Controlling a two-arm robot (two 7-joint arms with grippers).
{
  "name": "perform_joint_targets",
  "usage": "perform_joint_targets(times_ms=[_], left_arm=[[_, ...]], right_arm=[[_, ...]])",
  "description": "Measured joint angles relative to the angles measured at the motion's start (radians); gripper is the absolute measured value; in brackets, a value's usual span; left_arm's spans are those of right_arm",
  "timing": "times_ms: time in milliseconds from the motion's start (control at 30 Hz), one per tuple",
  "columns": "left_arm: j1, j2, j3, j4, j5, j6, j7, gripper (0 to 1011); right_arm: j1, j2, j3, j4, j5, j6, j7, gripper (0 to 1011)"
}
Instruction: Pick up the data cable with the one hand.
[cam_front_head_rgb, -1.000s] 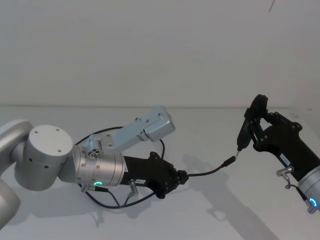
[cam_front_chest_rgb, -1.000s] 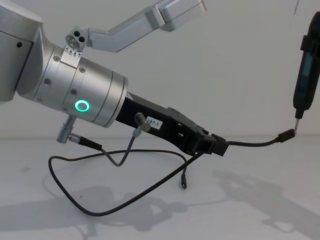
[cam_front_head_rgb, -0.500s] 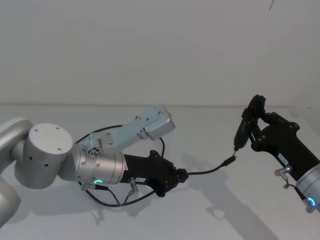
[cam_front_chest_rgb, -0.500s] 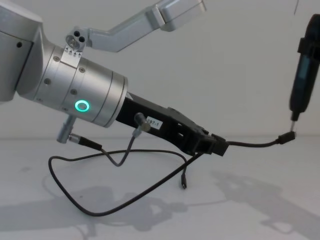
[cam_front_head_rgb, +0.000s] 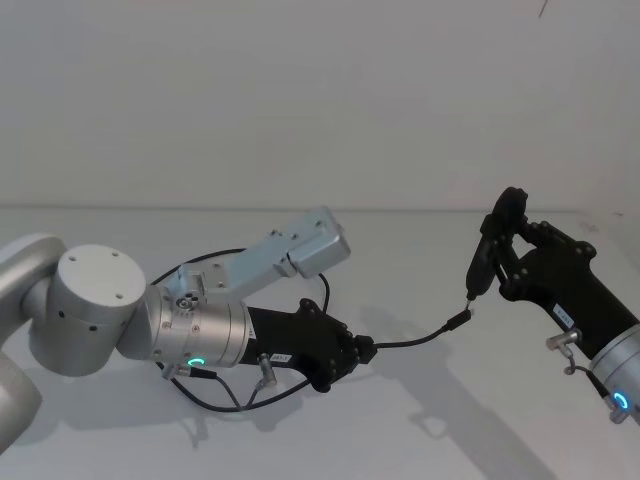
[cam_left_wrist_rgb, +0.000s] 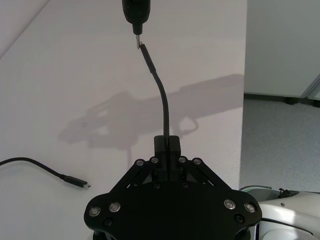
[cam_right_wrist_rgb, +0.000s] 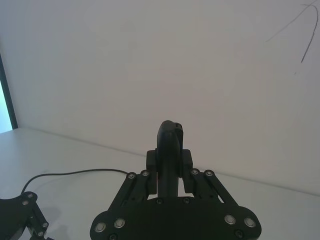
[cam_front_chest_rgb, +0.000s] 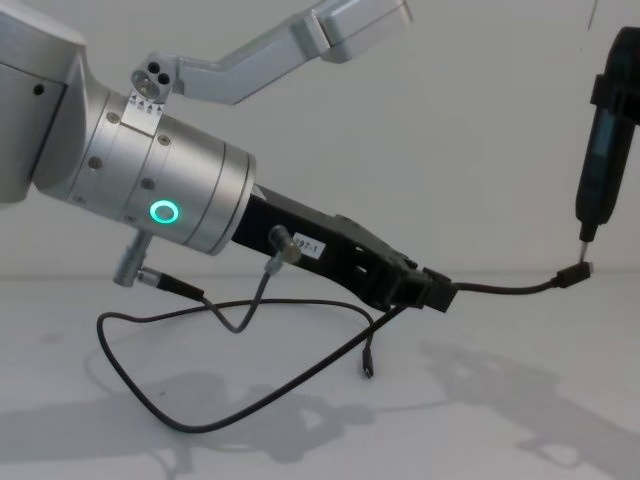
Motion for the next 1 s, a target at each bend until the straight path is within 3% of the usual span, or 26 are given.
perform_joint_targets(times_ms=[1000], left_arm=[[0.000, 0.000, 0.000, 0.000, 0.000, 0.000, 0.000, 40]], right_arm=[[0.004, -0.003, 0.002, 0.002, -0.013, -0.002, -0.004, 279]])
